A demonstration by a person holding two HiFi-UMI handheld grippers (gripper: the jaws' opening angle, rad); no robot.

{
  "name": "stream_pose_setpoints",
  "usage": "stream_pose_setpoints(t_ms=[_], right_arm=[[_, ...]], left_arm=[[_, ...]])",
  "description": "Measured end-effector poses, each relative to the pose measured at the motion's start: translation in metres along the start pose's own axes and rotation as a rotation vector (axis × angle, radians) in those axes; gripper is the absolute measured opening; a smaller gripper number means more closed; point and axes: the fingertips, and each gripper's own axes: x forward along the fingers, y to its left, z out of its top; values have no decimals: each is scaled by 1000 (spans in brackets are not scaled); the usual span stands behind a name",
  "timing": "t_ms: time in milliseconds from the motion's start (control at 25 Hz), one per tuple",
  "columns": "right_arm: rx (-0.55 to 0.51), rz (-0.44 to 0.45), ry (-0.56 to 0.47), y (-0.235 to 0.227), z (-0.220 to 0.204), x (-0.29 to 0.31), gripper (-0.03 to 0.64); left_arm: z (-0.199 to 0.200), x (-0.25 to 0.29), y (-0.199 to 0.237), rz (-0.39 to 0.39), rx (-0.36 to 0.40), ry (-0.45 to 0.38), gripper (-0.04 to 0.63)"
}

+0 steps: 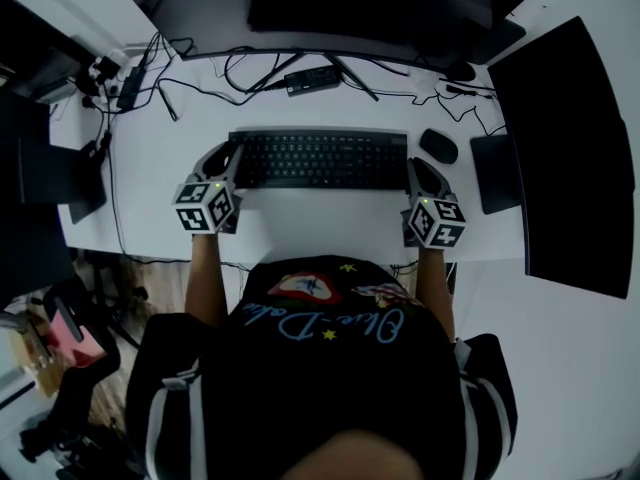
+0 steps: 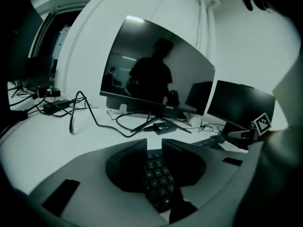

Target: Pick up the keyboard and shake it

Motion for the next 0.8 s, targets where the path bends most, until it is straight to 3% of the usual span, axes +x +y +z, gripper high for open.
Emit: stream_pose_setpoints(t_ms=[160,240,480,640,800], right_arm=[[-172,11,-85,21,31,-14,8],[-220,28,-135,32,48,-21,2],[-130,112,-265,56,83,-43,0],[-35,191,-324,74,95,-54,0],[-41,217,-334,85,95,-60,0]], left_arm=[[24,-14,-24,-26,-34,-105,48],[37,-20,-36,-48,-12,-134,20],[62,-37,-78,-117,143,-155,5],[65,-44,-97,-142,179,-167,5],[66,-50,-108,-157,186,-175,5]])
